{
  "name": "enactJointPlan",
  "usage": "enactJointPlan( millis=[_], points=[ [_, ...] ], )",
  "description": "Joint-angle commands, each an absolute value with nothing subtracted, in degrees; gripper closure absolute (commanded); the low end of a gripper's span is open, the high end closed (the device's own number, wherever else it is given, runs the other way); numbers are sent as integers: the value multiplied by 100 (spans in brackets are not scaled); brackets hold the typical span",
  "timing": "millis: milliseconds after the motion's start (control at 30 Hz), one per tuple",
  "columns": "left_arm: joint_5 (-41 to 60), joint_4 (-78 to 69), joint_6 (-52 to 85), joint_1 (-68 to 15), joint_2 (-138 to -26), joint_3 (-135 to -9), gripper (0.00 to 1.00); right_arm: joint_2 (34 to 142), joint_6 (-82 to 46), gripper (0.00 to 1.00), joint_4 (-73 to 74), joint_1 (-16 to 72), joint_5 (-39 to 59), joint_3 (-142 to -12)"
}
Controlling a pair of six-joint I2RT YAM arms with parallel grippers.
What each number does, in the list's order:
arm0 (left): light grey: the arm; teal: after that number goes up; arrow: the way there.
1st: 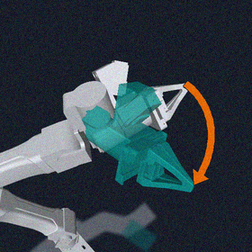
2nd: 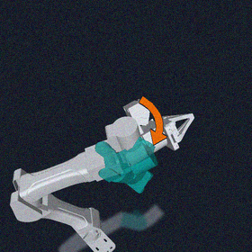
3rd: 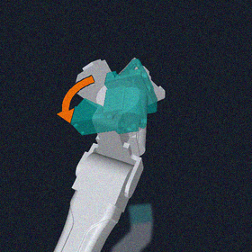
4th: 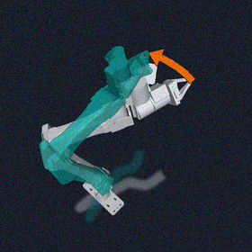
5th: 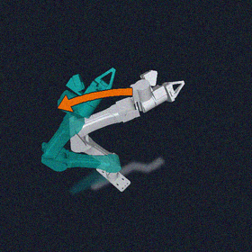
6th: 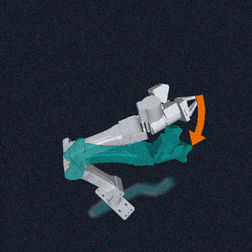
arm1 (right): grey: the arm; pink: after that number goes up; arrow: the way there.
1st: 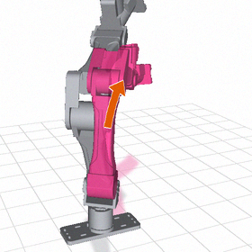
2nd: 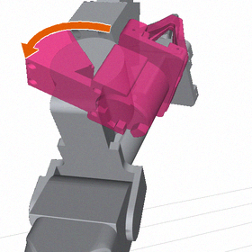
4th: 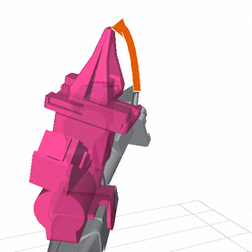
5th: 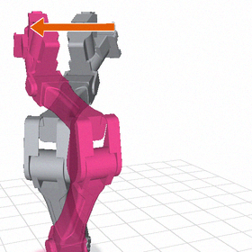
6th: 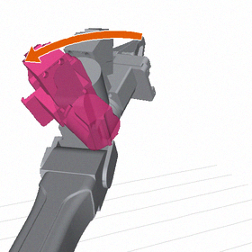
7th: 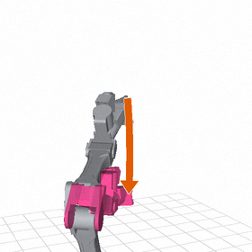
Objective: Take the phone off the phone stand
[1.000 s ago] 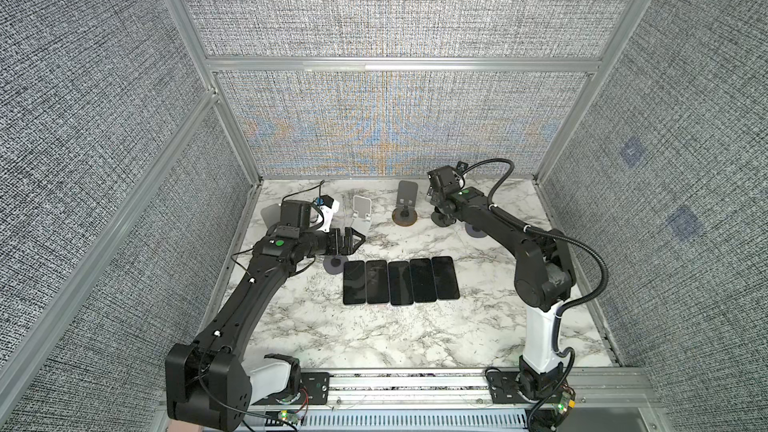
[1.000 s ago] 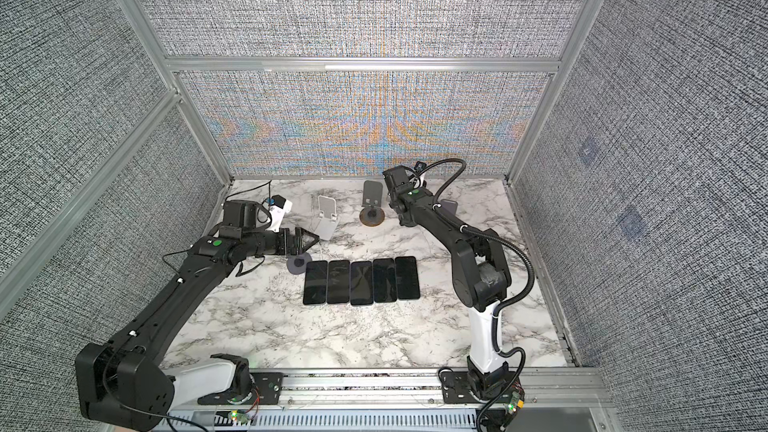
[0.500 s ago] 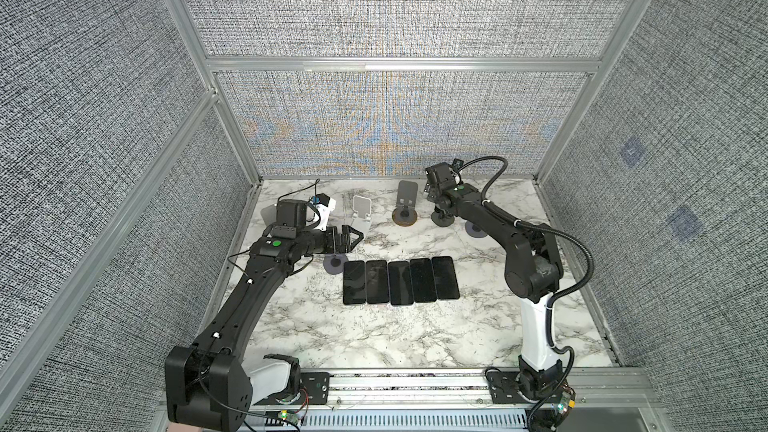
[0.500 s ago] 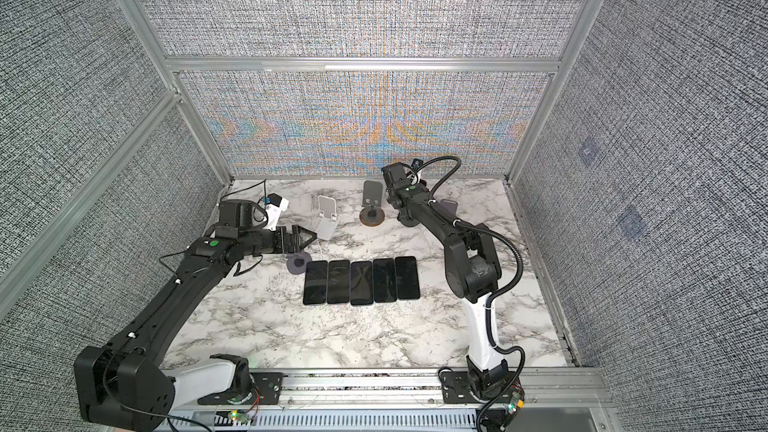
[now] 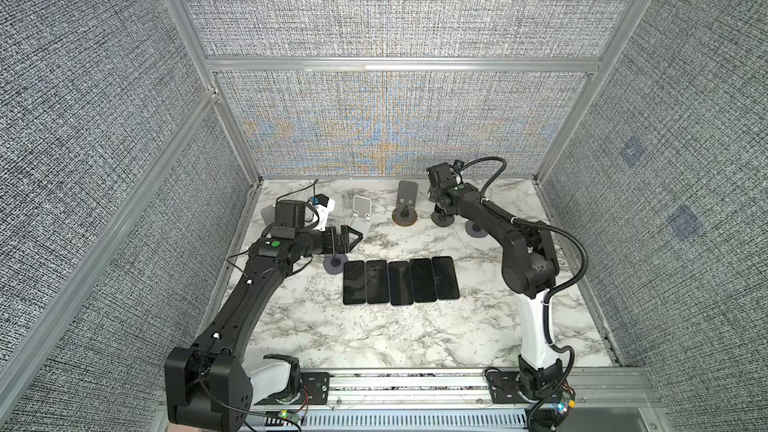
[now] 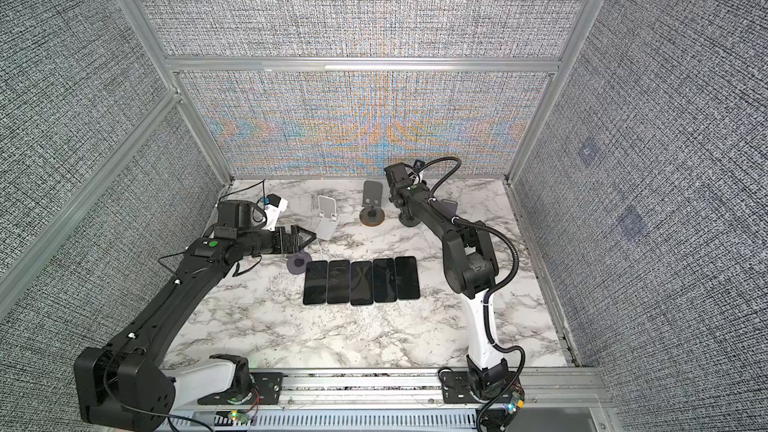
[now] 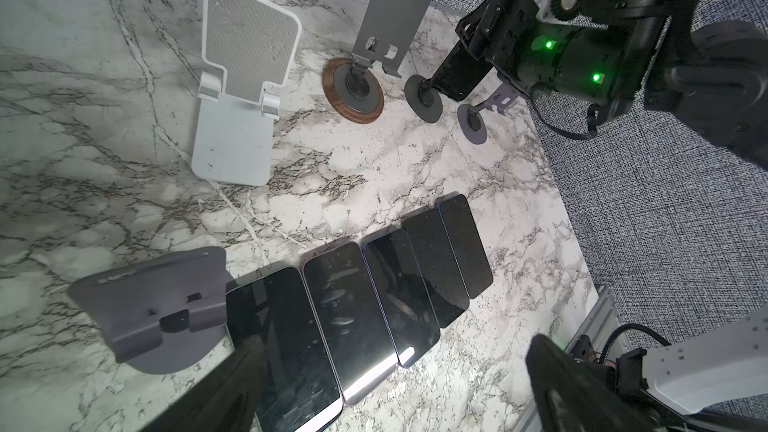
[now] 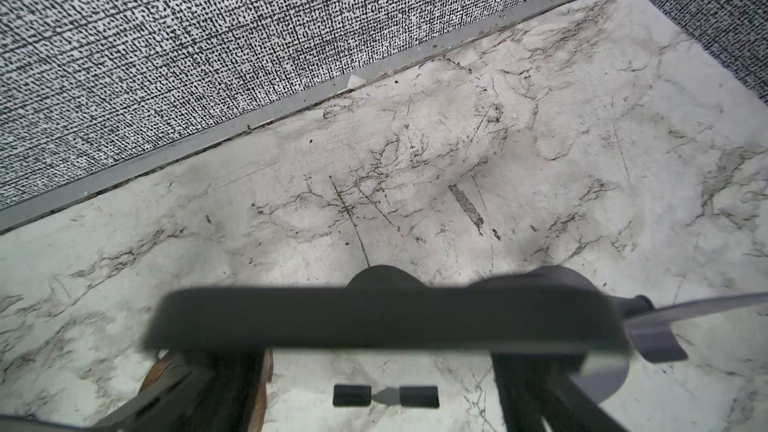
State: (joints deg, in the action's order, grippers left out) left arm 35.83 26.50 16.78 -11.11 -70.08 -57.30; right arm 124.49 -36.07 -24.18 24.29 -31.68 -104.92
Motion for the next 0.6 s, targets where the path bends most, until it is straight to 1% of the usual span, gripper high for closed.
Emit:
enactJointPlan(
  millis=[0, 167, 400, 567],
  points=[
    [3684, 2453, 1732, -1101, -6997, -5723, 1, 12401, -3550, 24, -2291, 2431, -3188, -10402],
    [3709, 2426, 1754, -1092, -6984, -5705, 1, 12358, -3541, 31, -2194, 2428, -3165, -10283],
    [3735, 2416, 1760, -1081, -6987, -5704, 1, 12228, -3464, 35, -2145, 2434, -3168, -10193],
    [3735, 2417, 1768, -1080, -6987, -5698, 1, 12050, -3420, 35, -2154, 2428, -3118, -10093]
  ],
)
